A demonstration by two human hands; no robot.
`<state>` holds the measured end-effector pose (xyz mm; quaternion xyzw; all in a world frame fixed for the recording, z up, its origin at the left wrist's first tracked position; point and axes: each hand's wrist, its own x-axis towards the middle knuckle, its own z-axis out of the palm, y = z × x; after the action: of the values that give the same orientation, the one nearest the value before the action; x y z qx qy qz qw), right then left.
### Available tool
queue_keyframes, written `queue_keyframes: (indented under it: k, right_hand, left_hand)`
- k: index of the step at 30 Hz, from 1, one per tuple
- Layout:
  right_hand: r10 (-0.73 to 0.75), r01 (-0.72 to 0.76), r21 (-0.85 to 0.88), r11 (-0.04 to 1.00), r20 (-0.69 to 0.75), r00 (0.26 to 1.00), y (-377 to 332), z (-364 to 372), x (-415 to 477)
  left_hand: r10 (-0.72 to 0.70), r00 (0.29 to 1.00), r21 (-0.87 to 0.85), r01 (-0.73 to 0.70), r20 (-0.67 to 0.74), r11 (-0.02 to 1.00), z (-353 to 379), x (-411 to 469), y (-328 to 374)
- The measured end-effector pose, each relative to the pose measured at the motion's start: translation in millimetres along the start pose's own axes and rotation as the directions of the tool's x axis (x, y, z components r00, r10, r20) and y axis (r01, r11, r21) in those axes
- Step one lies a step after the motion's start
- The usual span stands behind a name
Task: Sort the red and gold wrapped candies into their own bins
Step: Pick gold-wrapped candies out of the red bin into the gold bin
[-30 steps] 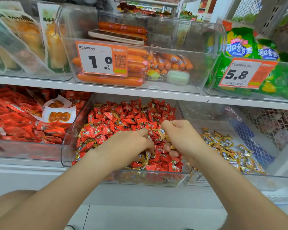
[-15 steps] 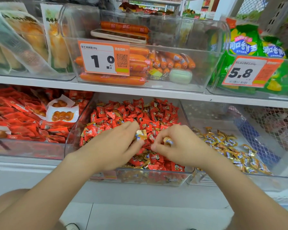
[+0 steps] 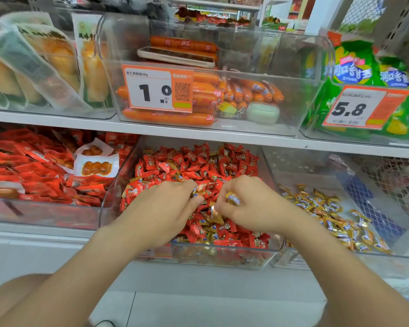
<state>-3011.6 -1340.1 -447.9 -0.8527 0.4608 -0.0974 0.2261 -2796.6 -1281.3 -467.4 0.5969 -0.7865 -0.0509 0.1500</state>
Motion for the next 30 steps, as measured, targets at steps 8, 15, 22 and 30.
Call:
queue_keyframes:
  k: [8,15,22,30]
  right_hand:
    - [0.281,-0.081,0.824,0.561,-0.098,0.955,31.5,-34.8,-42.4]
    - [0.643,-0.19,0.868,0.459,-0.177,0.745,106.4,-52.8,-82.1]
    - [0.717,-0.317,0.755,0.574,-0.277,0.64,163.9,-57.2,-109.0]
    - [0.569,-0.303,0.578,0.758,-0.359,0.74,164.9,-64.2,-112.4]
  left_hand:
    - [0.007,0.998,-0.371,-0.032,-0.067,0.928,2.5,-1.6,39.6]
    - [0.147,0.988,-0.527,-0.097,0.054,0.844,10.1,33.3,143.7]
    - [0.04,0.98,-0.322,0.026,0.195,0.947,84.9,122.5,224.9]
    - [0.263,0.964,-0.18,-0.251,0.044,0.951,79.9,111.8,213.9]
